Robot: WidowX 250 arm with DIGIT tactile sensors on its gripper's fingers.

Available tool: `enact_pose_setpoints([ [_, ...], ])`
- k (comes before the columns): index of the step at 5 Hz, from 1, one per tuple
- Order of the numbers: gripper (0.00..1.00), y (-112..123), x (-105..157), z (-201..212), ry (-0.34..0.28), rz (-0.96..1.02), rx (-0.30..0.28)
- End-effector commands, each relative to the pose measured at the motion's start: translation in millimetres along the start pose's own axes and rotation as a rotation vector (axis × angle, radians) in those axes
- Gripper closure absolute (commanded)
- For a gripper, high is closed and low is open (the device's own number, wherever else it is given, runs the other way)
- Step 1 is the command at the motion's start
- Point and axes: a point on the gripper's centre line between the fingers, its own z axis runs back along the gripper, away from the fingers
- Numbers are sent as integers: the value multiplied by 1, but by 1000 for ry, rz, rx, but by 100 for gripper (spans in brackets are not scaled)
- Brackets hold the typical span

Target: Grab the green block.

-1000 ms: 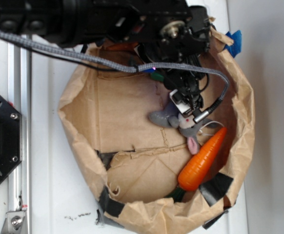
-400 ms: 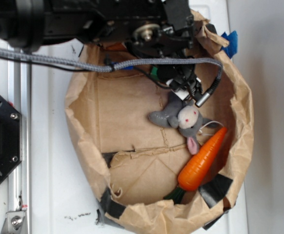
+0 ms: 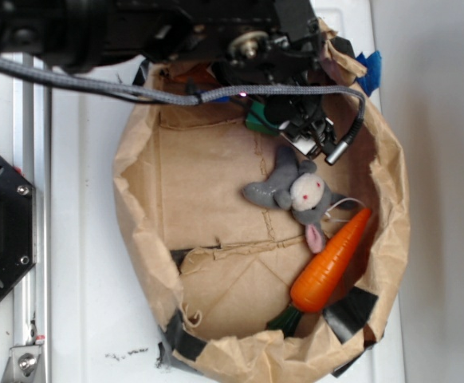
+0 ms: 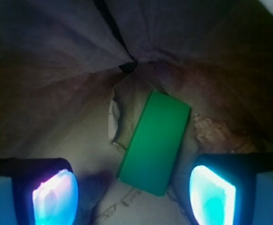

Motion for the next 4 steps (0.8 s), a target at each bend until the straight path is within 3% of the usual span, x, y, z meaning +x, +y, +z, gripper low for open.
enact_pose_setpoints([
  [1, 0, 11, 9, -14, 1, 13, 14],
  [2, 0, 15, 4, -14, 4, 46, 46],
  [3, 0, 14, 0, -6, 52, 130, 58],
  [4, 0, 16, -2, 4, 119, 211, 33],
])
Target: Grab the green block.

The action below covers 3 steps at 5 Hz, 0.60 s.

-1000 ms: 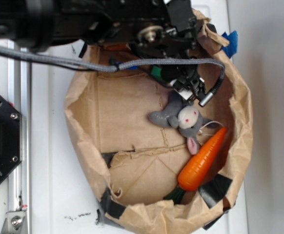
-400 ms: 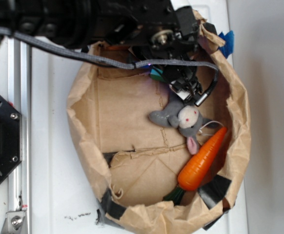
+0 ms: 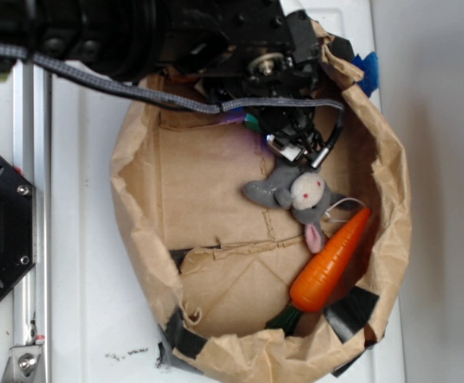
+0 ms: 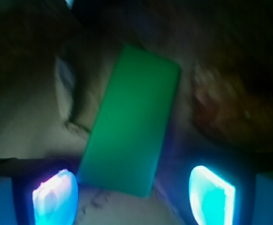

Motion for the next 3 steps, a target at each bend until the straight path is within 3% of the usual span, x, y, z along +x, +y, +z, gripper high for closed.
enact_pose_setpoints([
  [1, 0, 6, 10, 25, 15, 104, -125],
  [3, 0, 9, 14, 16, -18, 90, -198],
])
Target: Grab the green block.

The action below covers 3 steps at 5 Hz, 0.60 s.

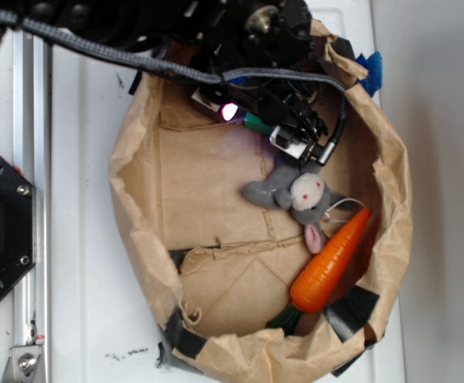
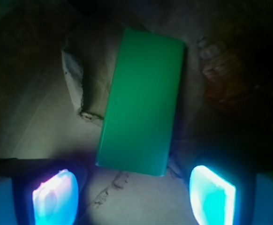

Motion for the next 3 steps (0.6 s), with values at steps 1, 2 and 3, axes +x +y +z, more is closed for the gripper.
enact_pose_setpoints([
  [1, 0, 8, 19, 14, -80, 28, -70],
  [2, 0, 9, 23, 10, -74, 44, -69],
  [3, 0, 7, 27, 6, -83, 38, -58],
])
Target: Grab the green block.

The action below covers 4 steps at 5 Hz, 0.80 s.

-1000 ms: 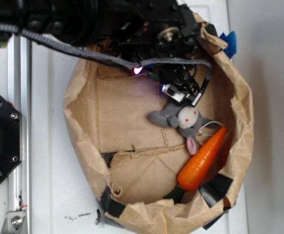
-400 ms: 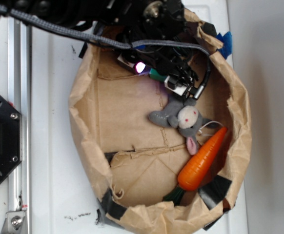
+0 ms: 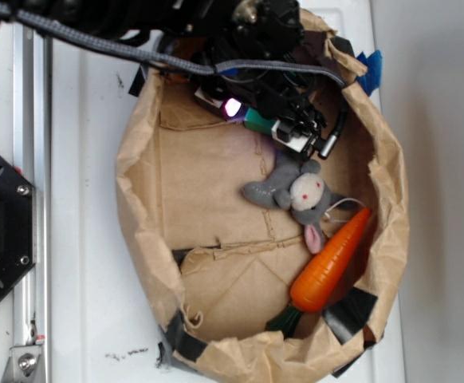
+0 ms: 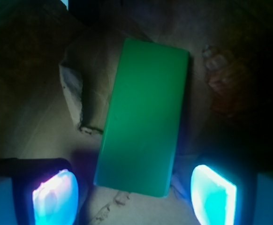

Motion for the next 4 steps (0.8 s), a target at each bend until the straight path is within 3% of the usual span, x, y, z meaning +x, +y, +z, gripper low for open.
enact_pose_setpoints([
  [1, 0, -4, 21, 6, -59, 10, -14],
  [4, 0, -11, 20, -5, -49, -94, 51],
])
